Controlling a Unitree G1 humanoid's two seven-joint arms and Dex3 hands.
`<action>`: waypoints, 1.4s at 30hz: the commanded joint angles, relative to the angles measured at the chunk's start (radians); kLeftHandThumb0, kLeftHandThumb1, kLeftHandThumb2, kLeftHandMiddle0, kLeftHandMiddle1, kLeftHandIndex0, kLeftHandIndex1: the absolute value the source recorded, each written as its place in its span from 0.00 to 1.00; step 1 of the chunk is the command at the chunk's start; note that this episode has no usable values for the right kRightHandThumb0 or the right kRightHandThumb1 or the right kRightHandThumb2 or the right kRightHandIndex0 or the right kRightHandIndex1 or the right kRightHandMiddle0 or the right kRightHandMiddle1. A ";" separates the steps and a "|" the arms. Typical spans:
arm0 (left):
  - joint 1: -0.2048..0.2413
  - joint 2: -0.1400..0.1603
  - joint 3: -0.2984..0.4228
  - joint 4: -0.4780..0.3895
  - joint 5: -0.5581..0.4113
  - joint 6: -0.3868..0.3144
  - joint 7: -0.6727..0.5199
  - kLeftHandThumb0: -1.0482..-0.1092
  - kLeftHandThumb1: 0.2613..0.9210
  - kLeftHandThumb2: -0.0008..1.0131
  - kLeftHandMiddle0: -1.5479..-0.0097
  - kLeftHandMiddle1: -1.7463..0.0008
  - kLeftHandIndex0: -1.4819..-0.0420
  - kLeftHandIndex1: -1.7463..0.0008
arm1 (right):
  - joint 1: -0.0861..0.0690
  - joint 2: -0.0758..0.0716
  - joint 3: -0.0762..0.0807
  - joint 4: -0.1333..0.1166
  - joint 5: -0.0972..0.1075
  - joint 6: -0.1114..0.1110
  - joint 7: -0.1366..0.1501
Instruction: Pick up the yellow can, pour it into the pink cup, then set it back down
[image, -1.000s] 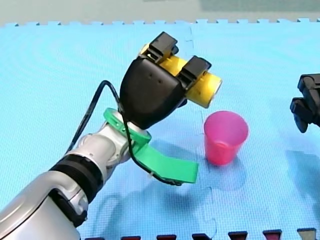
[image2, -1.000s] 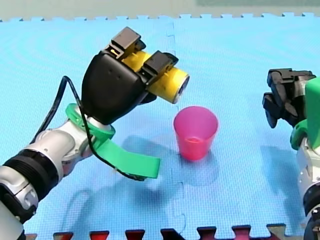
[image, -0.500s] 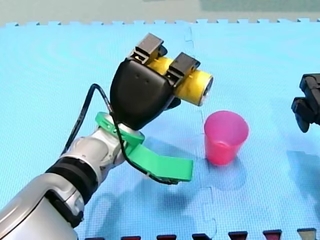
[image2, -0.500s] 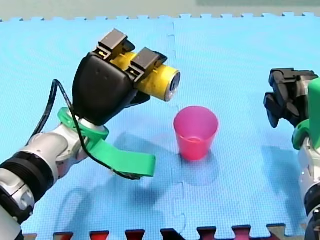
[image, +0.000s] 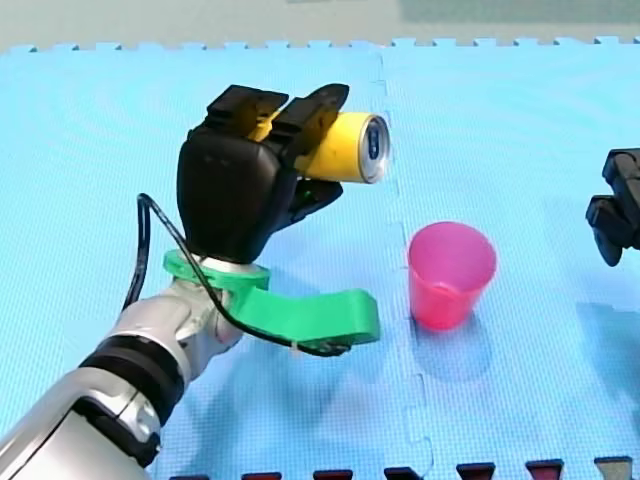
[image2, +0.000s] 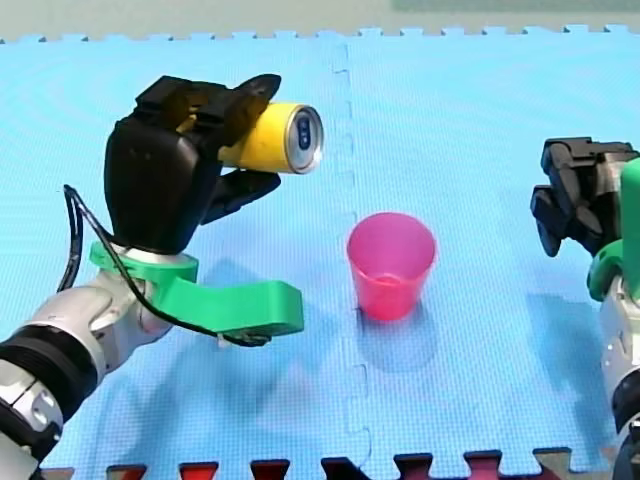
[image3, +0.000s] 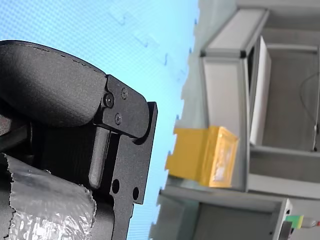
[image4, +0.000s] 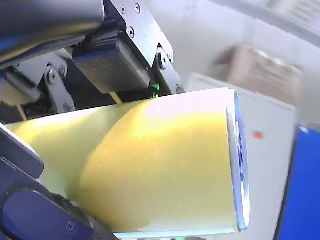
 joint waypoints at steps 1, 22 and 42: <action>0.015 -0.006 0.032 0.004 -0.030 -0.029 0.008 0.64 0.78 0.00 0.18 0.92 0.20 0.99 | 0.002 -0.005 -0.002 -0.003 0.003 0.004 -0.002; 0.180 -0.036 0.299 -0.103 -0.341 -0.231 -0.416 0.70 0.81 0.01 0.17 0.99 0.19 1.00 | -0.012 -0.011 0.004 0.001 -0.004 0.028 -0.008; 0.271 -0.118 0.507 -0.127 -0.605 -0.379 -0.780 0.70 0.84 0.00 0.15 0.99 0.19 1.00 | -0.019 -0.015 0.003 0.005 -0.003 0.040 -0.006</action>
